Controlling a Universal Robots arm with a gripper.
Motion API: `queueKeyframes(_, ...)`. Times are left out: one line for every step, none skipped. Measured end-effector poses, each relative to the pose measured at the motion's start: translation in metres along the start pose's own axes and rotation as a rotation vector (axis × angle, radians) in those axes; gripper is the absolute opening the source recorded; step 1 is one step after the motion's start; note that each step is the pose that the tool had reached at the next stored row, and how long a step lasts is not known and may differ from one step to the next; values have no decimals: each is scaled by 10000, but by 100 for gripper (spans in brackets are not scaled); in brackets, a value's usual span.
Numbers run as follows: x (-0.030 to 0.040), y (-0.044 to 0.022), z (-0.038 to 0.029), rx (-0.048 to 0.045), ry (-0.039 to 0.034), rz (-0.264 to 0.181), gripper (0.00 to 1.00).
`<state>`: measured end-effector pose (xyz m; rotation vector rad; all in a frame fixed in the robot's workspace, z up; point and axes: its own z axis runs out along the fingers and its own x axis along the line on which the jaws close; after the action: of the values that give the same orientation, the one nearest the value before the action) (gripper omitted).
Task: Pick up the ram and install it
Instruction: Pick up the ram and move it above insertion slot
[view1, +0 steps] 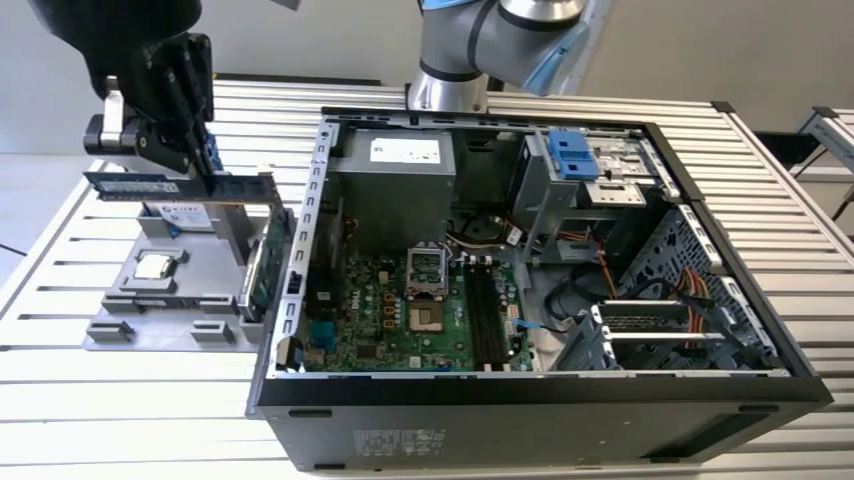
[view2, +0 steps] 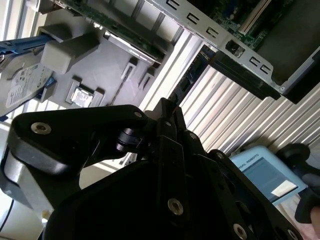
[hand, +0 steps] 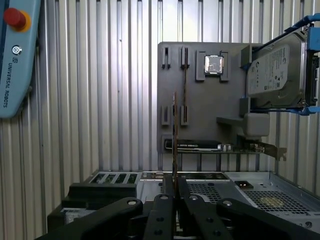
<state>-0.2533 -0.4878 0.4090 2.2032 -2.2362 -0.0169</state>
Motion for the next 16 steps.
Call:
queueKeyframes(0,-7,-2,0,0,0,0)
queueKeyframes(0,-12,-3,-1,0,0,0)
queueKeyframes(0,-19,-4,0,-1,-1,0)
queueKeyframes(0,-25,-6,0,-1,-1,0)
queueKeyframes(0,-31,-8,-1,0,0,0)
queueKeyframes(-1,-37,-9,-1,0,-1,0)
queueKeyframes(-1,-43,-10,0,0,0,0)
queueKeyframes(-1,-48,-12,0,0,0,0)
queueKeyframes(-1,-55,-14,-1,0,0,0)
queueKeyframes(-1,-60,-15,0,-1,0,0)
queueKeyframes(-1,-67,-16,0,0,0,0)
queueKeyframes(-1,-72,-18,0,-1,-1,0)
queueKeyframes(-1,-78,-19,0,-1,-1,0)
queueKeyframes(-1,-84,-21,-1,0,0,0)
queueKeyframes(-1,-89,-23,-1,0,-1,0)
queueKeyframes(-1,-95,-24,0,-1,0,0)
